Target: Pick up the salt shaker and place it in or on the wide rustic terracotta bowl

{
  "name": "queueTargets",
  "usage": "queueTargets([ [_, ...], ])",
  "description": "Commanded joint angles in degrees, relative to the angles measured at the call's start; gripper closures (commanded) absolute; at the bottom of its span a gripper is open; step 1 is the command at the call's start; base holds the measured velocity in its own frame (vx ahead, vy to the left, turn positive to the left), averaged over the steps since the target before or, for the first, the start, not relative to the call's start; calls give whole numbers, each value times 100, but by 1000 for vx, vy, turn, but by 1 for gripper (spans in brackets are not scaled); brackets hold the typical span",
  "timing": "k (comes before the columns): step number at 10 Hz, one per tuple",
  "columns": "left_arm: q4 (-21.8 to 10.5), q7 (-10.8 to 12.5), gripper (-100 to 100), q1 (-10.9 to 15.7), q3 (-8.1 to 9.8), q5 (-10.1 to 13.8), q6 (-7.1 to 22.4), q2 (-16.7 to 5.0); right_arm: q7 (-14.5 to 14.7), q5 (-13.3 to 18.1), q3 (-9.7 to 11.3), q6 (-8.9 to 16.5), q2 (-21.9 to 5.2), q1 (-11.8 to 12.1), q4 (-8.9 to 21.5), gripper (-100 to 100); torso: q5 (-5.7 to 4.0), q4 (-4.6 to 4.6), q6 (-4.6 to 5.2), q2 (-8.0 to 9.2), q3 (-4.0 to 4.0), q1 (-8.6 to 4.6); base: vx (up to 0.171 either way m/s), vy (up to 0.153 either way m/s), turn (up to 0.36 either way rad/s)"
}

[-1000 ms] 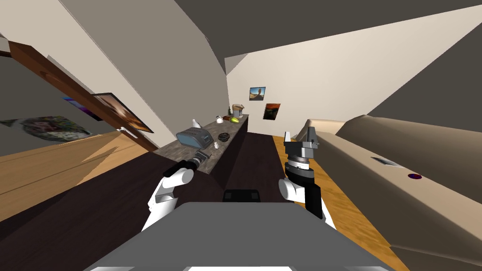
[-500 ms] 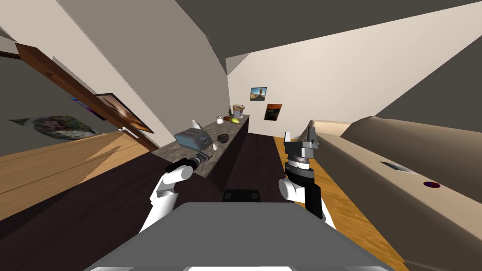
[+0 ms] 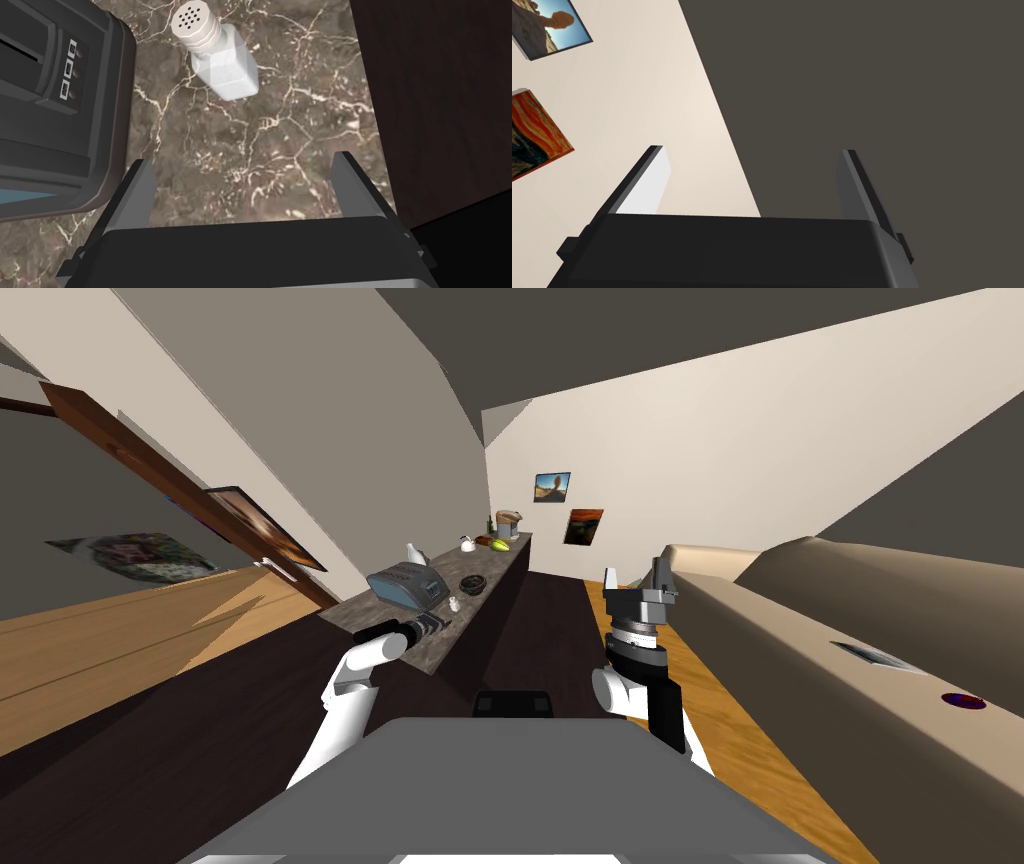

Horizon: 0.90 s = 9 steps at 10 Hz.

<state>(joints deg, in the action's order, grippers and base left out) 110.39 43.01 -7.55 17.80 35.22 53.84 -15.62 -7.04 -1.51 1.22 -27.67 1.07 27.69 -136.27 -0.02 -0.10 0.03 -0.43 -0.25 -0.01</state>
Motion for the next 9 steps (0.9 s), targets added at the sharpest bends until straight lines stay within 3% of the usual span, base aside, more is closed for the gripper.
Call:
queueTargets([
  [1,-72,87,-100,81,39,47,286,-30,0,0,0,0,0,0,0,0,0,0,0,0,0,0,73,-17,24],
  [4,-366,349,-100,381,194,254,782,-170,0,0,0,0,0,0,0,0,1,0,0,3,1,6,77,-10,35],
  [9,-634,585,-100,656,329,440,1418,-318,0,0,0,0,0,0,0,0,1,0,0,0,-1,3,74,-18,22],
])
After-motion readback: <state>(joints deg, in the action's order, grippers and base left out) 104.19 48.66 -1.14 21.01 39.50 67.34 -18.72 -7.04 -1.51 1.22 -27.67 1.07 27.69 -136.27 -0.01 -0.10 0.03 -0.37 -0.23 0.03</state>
